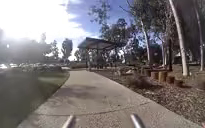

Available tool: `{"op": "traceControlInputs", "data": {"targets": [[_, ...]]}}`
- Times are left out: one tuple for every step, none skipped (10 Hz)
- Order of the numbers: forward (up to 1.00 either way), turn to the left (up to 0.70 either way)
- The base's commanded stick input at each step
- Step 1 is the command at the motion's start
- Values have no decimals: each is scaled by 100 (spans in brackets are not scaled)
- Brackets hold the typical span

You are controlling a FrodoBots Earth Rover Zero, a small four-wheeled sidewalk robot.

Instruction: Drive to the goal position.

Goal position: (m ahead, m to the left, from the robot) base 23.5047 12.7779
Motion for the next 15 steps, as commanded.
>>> {"op": "traceControlInputs", "data": {"targets": [[70, 0], [70, 0], [70, 0], [70, 0], [70, 0], [70, 0], [70, 0], [70, 0], [70, 0], [85, 4], [85, 19], [85, 33], [85, 34], [85, 34], [85, 0]]}}
